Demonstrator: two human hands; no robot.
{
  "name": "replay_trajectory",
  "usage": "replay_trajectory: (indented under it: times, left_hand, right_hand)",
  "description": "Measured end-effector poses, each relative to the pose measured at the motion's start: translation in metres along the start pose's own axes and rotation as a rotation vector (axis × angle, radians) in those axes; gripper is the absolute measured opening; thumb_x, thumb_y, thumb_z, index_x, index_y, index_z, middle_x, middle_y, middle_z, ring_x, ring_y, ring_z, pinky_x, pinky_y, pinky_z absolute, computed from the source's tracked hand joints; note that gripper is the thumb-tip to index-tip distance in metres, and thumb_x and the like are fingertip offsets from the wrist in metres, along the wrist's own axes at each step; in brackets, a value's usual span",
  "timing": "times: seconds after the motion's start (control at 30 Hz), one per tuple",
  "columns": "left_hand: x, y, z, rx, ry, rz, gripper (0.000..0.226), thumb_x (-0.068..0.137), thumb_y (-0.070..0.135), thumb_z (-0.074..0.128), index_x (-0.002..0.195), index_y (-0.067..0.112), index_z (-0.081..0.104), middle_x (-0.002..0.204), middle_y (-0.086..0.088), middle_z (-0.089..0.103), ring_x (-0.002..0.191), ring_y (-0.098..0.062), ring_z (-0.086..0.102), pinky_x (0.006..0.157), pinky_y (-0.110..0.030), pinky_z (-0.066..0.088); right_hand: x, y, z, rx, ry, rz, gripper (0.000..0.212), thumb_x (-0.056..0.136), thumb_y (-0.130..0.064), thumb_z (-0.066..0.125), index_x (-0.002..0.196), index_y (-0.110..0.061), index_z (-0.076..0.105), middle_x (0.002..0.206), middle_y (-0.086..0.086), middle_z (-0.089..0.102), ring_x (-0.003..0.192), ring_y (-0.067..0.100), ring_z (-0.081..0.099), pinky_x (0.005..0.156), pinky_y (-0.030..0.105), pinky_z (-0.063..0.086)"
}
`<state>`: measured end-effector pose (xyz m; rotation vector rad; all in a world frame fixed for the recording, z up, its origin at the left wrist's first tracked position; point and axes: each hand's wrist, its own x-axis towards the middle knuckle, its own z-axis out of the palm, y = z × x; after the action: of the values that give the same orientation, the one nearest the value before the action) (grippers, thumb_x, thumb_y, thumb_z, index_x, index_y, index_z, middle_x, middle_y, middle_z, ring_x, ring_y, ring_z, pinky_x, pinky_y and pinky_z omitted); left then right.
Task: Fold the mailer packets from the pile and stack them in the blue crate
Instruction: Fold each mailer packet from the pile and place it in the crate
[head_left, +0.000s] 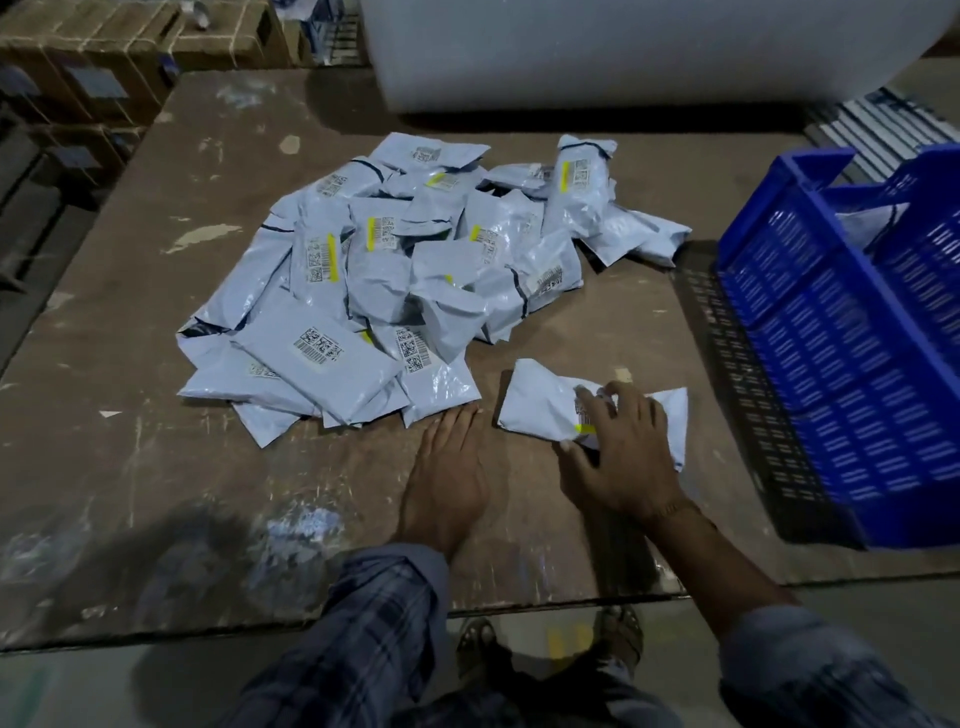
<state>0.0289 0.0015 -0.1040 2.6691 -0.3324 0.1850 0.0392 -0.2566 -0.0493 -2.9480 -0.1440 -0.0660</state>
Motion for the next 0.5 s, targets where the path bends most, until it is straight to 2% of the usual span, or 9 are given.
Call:
replay_trajectory:
  times: [0.07, 0.17, 0.3, 0.37, 0.5]
  left_hand:
    - [0.001, -0.001, 0.004, 0.011, 0.017, 0.026, 0.057, 0.099, 0.018, 0.045, 0.155, 0.008, 0.049, 0.156, -0.012, 0.053, 0.144, -0.031, 0.05, 0.121, -0.052, 0.038]
    - [0.003, 0.0, 0.003, 0.049, 0.004, 0.04, 0.056, 0.101, 0.017, 0.045, 0.156, 0.008, 0.046, 0.157, -0.012, 0.051, 0.145, -0.03, 0.047, 0.122, -0.051, 0.036]
    - [0.003, 0.002, 0.0, 0.062, -0.005, 0.033, 0.054, 0.103, 0.014, 0.048, 0.156, 0.011, 0.045, 0.157, -0.009, 0.05, 0.146, -0.029, 0.046, 0.121, -0.05, 0.036]
    - [0.003, 0.002, 0.0, 0.028, -0.01, 0.029, 0.055, 0.103, 0.014, 0.047, 0.157, 0.011, 0.044, 0.158, -0.009, 0.05, 0.147, -0.029, 0.045, 0.121, -0.052, 0.035]
    - [-0.001, 0.002, 0.001, -0.034, 0.005, 0.028, 0.053, 0.106, 0.016, 0.036, 0.158, 0.007, 0.044, 0.158, -0.014, 0.05, 0.146, -0.033, 0.047, 0.123, -0.054, 0.035]
  right_hand:
    - [-0.016, 0.0, 0.003, 0.059, 0.044, -0.008, 0.067, 0.094, -0.06, 0.056, 0.15, -0.025, 0.05, 0.152, 0.014, 0.043, 0.137, 0.034, 0.041, 0.111, 0.053, 0.034]
    - [-0.027, 0.003, 0.002, 0.088, 0.125, 0.024, 0.061, 0.098, -0.054, 0.05, 0.148, -0.02, 0.052, 0.154, 0.013, 0.043, 0.142, 0.035, 0.038, 0.116, 0.055, 0.031]
    - [-0.027, 0.015, 0.009, -0.012, 0.099, 0.113, 0.066, 0.1, -0.06, 0.042, 0.154, -0.021, 0.045, 0.158, 0.015, 0.04, 0.154, 0.04, 0.022, 0.127, 0.057, 0.008]
    - [-0.028, 0.018, 0.014, 0.016, 0.062, 0.116, 0.069, 0.1, -0.062, 0.038, 0.156, -0.021, 0.041, 0.157, 0.015, 0.04, 0.152, 0.039, 0.025, 0.125, 0.059, 0.011]
    - [-0.036, 0.017, 0.017, 0.045, 0.073, 0.074, 0.067, 0.1, -0.059, 0.041, 0.154, -0.019, 0.044, 0.154, 0.012, 0.042, 0.147, 0.037, 0.033, 0.123, 0.058, 0.017]
